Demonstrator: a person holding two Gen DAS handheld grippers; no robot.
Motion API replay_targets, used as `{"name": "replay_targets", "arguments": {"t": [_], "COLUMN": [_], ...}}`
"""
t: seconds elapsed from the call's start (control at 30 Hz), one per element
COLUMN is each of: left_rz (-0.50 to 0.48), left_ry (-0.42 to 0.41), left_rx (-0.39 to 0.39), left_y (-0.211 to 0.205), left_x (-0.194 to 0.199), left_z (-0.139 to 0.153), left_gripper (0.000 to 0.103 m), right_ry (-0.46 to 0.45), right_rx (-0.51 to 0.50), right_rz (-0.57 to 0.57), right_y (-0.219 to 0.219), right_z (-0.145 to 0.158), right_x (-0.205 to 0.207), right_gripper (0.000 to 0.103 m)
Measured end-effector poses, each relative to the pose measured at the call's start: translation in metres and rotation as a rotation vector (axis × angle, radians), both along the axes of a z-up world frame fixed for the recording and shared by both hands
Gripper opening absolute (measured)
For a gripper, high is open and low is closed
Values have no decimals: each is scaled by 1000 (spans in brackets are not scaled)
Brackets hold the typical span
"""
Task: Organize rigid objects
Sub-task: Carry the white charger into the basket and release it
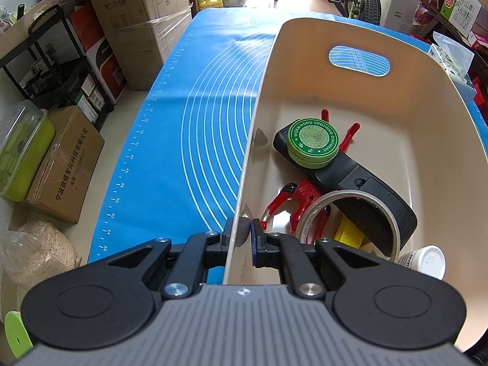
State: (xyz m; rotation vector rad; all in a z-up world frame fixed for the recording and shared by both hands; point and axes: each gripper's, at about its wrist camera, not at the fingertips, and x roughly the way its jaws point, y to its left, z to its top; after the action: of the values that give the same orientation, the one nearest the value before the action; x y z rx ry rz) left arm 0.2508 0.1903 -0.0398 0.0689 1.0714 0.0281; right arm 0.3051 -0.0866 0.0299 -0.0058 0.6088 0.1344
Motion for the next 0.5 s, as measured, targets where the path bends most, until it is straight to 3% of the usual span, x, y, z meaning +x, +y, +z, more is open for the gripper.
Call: {"name": "replay_targets", "arguments": {"t": [0.13,0.23,0.5], "left_rz": [1,-1,-4], "left_ry": [0,-1,-3], "left_rx": [-1,0,1], "left_y": [0,0,-2], "left_x": [0,0,1], "left_z": [0,0,0], "left_gripper": [12,12,12], "right_ry": [-52,-42,89], "right_rx": [29,46,21], "right_rz": [100,163,289], "right_y": [40,67,131], "right_z": [25,32,-1], "right_x": [-8,-10,-13], "right_gripper": [55,55,55]}}
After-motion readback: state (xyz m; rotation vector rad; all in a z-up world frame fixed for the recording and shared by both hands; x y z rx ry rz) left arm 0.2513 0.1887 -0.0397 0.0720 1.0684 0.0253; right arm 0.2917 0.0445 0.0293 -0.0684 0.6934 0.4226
